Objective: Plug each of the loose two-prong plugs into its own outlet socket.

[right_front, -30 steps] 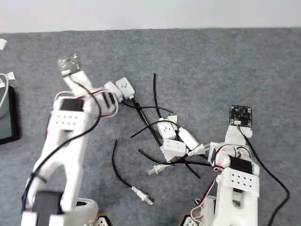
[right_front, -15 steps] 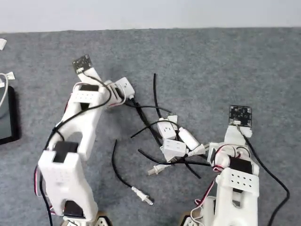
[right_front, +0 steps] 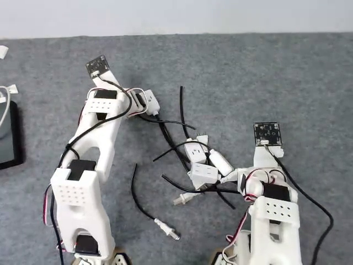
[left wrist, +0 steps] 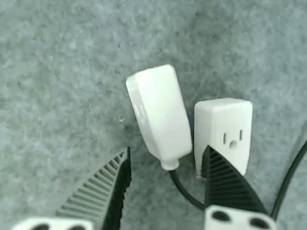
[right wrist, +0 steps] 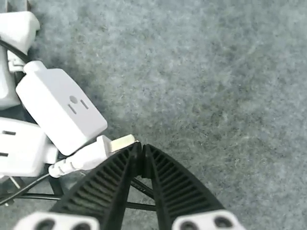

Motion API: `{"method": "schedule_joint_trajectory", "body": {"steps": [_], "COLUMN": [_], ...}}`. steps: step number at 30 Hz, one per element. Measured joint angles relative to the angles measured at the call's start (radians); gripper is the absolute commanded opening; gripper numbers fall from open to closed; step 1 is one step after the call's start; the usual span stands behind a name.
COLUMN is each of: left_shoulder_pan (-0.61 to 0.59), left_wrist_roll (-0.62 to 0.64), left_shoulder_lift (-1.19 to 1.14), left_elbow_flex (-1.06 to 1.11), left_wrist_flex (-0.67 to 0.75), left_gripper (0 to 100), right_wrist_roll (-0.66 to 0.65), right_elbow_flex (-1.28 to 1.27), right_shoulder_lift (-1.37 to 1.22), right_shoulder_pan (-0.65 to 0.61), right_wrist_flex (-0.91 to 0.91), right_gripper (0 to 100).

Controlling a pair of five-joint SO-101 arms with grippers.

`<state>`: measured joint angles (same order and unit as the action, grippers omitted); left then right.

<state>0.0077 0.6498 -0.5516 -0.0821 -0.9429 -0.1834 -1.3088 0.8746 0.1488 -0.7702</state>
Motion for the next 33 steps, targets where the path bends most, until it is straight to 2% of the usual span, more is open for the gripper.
{"method": "schedule_joint_trajectory", "body": {"steps": [5, 12, 14, 18, 23, 28, 30, 33], "left_shoulder_pan": [0.000, -0.032, -0.048, -0.054, -0.046, 0.060, 0.104, 0.150], "left_wrist_roll": [0.000, 0.000, 0.000, 0.000, 0.000, 0.002, 0.000, 0.000], "left_shoulder_lift": [-0.011, -0.189, -0.245, -0.328, -0.351, -0.351, -0.351, -0.351], "left_elbow_flex": [-0.025, -0.219, -0.292, -0.457, -0.620, -0.733, -0.770, -0.793], "left_wrist_flex": [0.026, -0.011, -0.043, -0.169, -0.416, -0.671, -0.747, -0.776], "left_gripper": [23, 22, 18, 1, 1, 1, 1, 1], "right_wrist_roll": [0.000, 0.000, 0.000, 0.000, 0.000, 0.000, 0.000, 0.000], "right_elbow_flex": [0.000, 0.000, 0.000, 0.000, -0.011, -0.015, -0.015, -0.015], "right_shoulder_lift": [0.000, 0.000, 0.000, 0.000, 0.000, -0.002, -0.002, -0.002], "right_shoulder_pan": [0.002, 0.002, 0.002, 0.002, 0.003, 0.002, 0.003, 0.000], "right_wrist_flex": [0.000, 0.000, 0.000, 0.003, 0.052, 0.072, 0.072, 0.072], "right_gripper": [1.2, 1.2, 1.2, 1.2, 1.2, 1.2, 1.2, 1.2]}}
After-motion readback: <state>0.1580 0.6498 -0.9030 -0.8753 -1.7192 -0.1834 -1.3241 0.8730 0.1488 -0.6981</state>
